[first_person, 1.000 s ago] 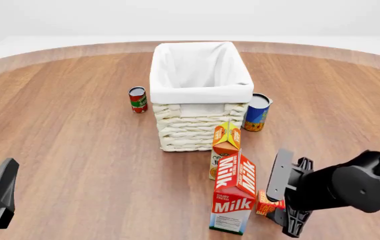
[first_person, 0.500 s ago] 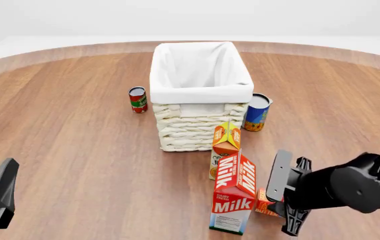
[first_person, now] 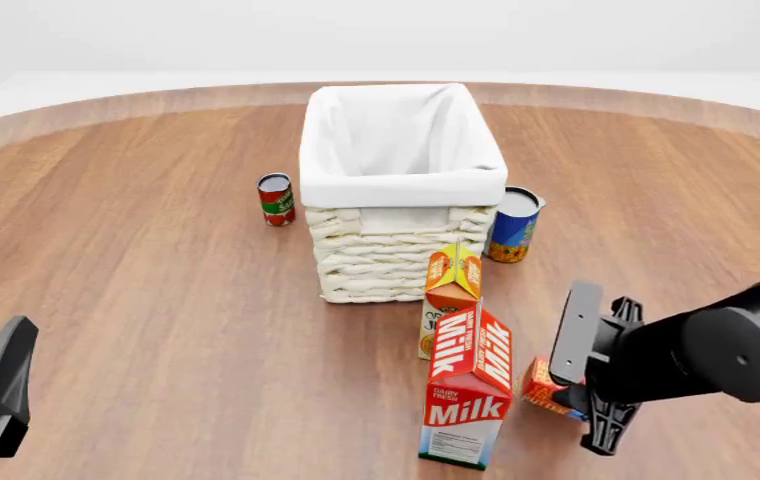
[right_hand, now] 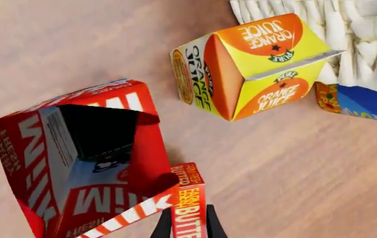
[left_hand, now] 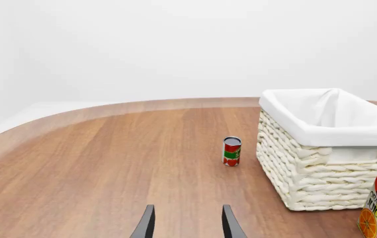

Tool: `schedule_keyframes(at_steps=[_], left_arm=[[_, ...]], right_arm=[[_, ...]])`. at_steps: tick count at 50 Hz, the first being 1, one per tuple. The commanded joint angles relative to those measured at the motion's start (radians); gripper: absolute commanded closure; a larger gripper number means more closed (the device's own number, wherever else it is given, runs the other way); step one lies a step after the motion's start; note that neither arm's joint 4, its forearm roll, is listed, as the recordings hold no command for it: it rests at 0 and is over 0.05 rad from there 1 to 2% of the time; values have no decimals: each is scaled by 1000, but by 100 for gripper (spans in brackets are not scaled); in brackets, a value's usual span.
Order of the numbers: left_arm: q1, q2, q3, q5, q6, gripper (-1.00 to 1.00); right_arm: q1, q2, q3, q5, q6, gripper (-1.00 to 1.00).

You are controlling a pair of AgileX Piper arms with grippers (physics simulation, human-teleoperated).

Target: Pick up the butter and put it in the basket.

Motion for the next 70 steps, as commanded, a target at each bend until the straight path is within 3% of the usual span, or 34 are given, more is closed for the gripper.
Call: schedule_keyframes(at_steps=[1, 6, 7, 22, 29, 34, 35, 37, 41, 49, 55, 57, 60, 61, 62, 64, 70], left_arm=[[0, 0, 0, 0, 0, -100], [0, 0, 0, 0, 0, -100], [0, 0, 0, 0, 0, -100], [0, 0, 0, 0, 0, -100], [0, 0, 0, 0, 0, -100], [0, 0, 0, 0, 0, -100], [0, 0, 0, 0, 0, -100], [0, 0, 0, 0, 0, -100], [0, 0, 0, 0, 0, -100], [0, 0, 0, 0, 0, -100], [0, 0, 0, 0, 0, -100], [0, 0, 0, 0, 0, -100], [0, 0, 0, 0, 0, -100], [0, 0, 0, 0, 0, -100], [0, 0, 0, 0, 0, -100], [0, 0, 0, 0, 0, -100], [0, 0, 0, 0, 0, -100]], right_arm=[[-45, -89, -59, 100, -21, 100], [-69, -135, -95, 163, -43, 100], [-89, -136, -91, 165, -72, 100], [-98, -227, -179, 280, -82, 100], [-25, -267, -263, 333, 7, 100], [-33, -245, -284, 330, 24, 100], [-16, -240, -308, 334, 62, 100], [-4, -239, -323, 340, 86, 100], [-49, -194, -347, 341, 73, 100], [47, -229, -474, 403, 204, 100], [75, -241, -518, 409, 207, 100], [126, -259, -593, 436, 260, 100], [128, -259, -615, 443, 248, 100], [146, -259, -645, 462, 278, 100], [135, -256, -638, 459, 254, 100], [172, -276, -665, 482, 267, 100], [178, -265, -799, 503, 307, 100]])
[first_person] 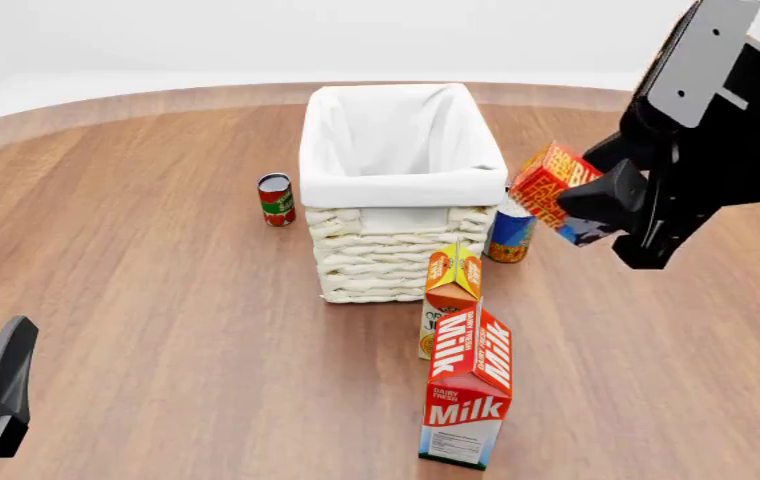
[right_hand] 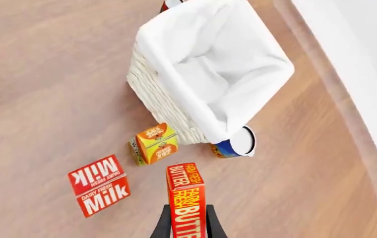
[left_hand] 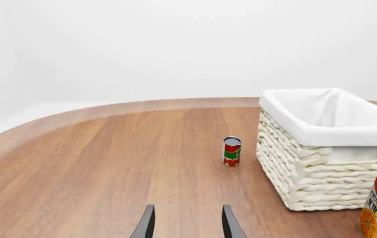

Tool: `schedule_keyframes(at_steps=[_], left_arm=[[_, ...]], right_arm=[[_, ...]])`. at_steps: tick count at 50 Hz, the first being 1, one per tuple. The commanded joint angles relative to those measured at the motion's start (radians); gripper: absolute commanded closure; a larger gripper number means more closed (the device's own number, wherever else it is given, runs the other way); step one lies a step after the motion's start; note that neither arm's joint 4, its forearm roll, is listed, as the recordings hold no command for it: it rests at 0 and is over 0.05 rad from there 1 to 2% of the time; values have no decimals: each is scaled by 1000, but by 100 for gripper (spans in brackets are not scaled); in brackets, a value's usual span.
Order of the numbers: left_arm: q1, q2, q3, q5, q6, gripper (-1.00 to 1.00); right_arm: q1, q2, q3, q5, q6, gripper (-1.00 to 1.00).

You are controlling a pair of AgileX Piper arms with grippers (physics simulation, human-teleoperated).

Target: Pick up the butter and put it in the basket.

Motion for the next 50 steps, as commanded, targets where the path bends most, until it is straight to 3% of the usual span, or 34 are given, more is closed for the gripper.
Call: schedule_keyframes(at_steps=[1, 9, 13, 21, 26, 28, 30, 31, 32, 36, 37, 43, 46, 50], left_arm=[[0, 0, 0, 0, 0, -100], [0, 0, 0, 0, 0, -100], [0, 0, 0, 0, 0, -100], [0, 0, 0, 0, 0, -100], [0, 0, 0, 0, 0, -100], [0, 0, 0, 0, 0, -100], [0, 0, 0, 0, 0, -100], [0, 0, 0, 0, 0, -100], [0, 0, 0, 0, 0, -100], [0, 0, 0, 0, 0, -100], [0, 0, 0, 0, 0, -100], [0, 0, 0, 0, 0, -100], [0, 0, 0, 0, 0, -100], [0, 0, 0, 0, 0, -100]], right_arm=[[64, -20, -211, 51, 87, 100], [93, -22, -278, 45, 124, 100], [70, -7, -237, -11, 82, 100], [58, 34, -221, -83, 79, 100], [100, 38, -335, -60, 124, 100], [105, 33, -342, -68, 106, 100], [83, 47, -347, -90, 94, 100], [19, 84, -362, -126, 72, 100], [10, 101, -375, -124, 87, 100], [-30, 140, -361, -163, 64, 100], [-72, 186, -403, -150, 91, 100], [-123, 286, -503, -100, 165, 100], [-102, 300, -546, -72, 221, 100], [-69, 287, -511, -82, 220, 100]])
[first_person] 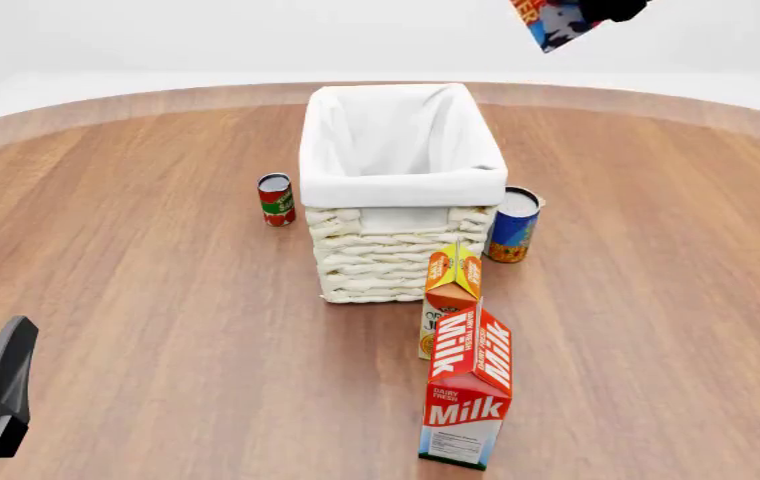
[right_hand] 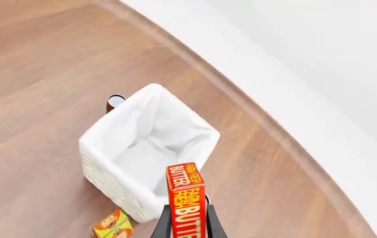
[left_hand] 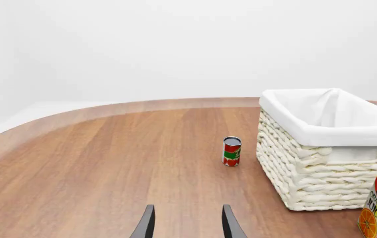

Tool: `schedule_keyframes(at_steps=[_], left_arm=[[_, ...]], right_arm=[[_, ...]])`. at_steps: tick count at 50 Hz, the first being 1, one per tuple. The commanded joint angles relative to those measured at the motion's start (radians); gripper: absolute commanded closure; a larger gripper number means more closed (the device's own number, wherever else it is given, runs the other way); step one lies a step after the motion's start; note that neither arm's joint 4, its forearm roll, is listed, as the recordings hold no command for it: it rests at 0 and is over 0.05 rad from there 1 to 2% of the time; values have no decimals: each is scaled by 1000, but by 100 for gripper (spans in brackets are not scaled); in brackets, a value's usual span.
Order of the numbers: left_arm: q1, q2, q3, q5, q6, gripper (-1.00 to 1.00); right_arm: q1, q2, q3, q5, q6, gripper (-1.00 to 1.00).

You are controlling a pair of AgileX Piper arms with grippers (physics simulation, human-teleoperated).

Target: Pick up the butter and put it in the basket.

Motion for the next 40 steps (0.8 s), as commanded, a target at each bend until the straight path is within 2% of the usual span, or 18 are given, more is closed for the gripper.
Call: schedule_keyframes(at_steps=[1, 2, 4, 6, 8, 9, 11, 15, 19, 23, 28, 31, 40], left_arm=[[0, 0, 0, 0, 0, -100], [0, 0, 0, 0, 0, -100], [0, 0, 0, 0, 0, -100], [0, 0, 0, 0, 0, -100], [0, 0, 0, 0, 0, -100], [0, 0, 0, 0, 0, -100], [0, 0, 0, 0, 0, -100], [0, 0, 0, 0, 0, -100], [0, 0, 0, 0, 0, -100], [0, 0, 0, 0, 0, -100], [0, 0, 0, 0, 0, -100], [0, 0, 0, 0, 0, -100], [0, 0, 0, 0, 0, -100]], right_arm=[[2, 60, -70, 9, 95, 100], [2, 64, -74, 10, 99, 100], [57, 54, -90, 31, 153, 100], [54, 60, -100, 35, 160, 100], [97, 54, -104, 48, 190, 100], [89, 59, -106, 47, 185, 100], [118, 62, -129, 54, 245, 100], [106, 90, -137, 48, 257, 100], [118, 104, -154, 41, 315, 100], [139, 104, -122, 1, 360, 100], [135, 125, -117, -21, 386, 100], [162, 130, -95, -47, 408, 100], [160, 175, -89, -73, 401, 100]])
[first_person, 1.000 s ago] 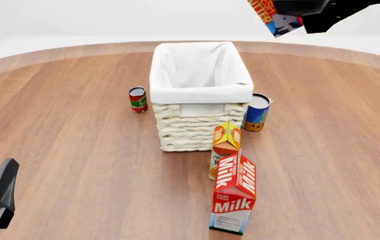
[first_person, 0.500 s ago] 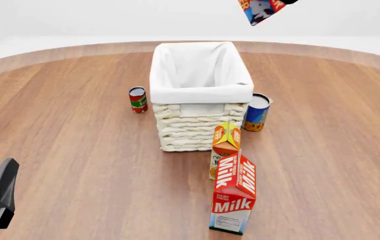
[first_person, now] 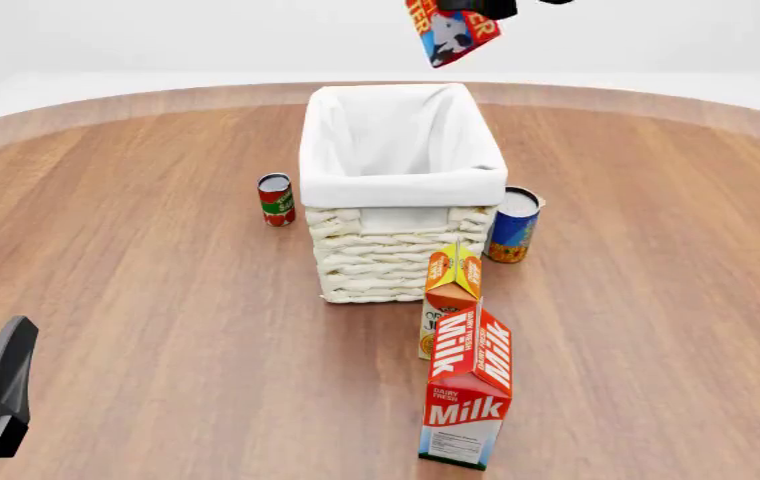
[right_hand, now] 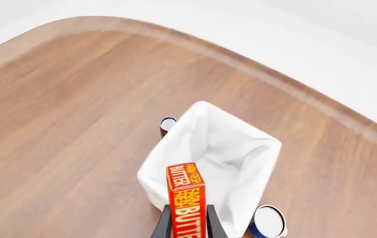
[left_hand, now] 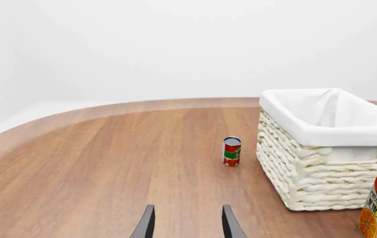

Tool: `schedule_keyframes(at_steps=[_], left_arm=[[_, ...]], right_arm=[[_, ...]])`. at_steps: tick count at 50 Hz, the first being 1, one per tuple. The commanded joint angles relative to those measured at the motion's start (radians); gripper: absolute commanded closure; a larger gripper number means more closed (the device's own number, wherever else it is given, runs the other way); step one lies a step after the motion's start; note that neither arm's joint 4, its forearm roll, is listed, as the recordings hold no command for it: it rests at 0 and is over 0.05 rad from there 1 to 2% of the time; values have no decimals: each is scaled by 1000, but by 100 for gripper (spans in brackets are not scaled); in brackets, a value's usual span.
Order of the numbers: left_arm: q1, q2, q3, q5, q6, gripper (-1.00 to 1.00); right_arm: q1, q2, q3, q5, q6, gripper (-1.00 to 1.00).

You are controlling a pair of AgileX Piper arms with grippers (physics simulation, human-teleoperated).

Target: Pick up the butter and put it in the basket.

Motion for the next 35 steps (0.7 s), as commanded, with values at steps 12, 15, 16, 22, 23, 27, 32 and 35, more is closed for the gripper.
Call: schedule_keyframes(at_steps=[12, 15, 16, 22, 23, 27, 32, 35], left_arm=[[0, 0, 0, 0, 0, -100], [0, 0, 0, 0, 0, -100], [0, 0, 0, 0, 0, -100], [0, 0, 0, 0, 0, -100], [0, 0, 0, 0, 0, -100], [0, 0, 0, 0, 0, -100], [0, 0, 0, 0, 0, -100], [0, 0, 0, 0, 0, -100]], right_arm=[[-10, 115, -61, -45, 28, 100], [-25, 143, -83, -44, 25, 100], [-27, 148, -83, -46, 20, 100], [-40, 172, -87, -52, 17, 100], [-38, 171, -83, -55, 17, 100], [-49, 189, -77, -60, 10, 100], [-45, 193, -68, -62, 7, 100], [-39, 192, -64, -63, 10, 100]])
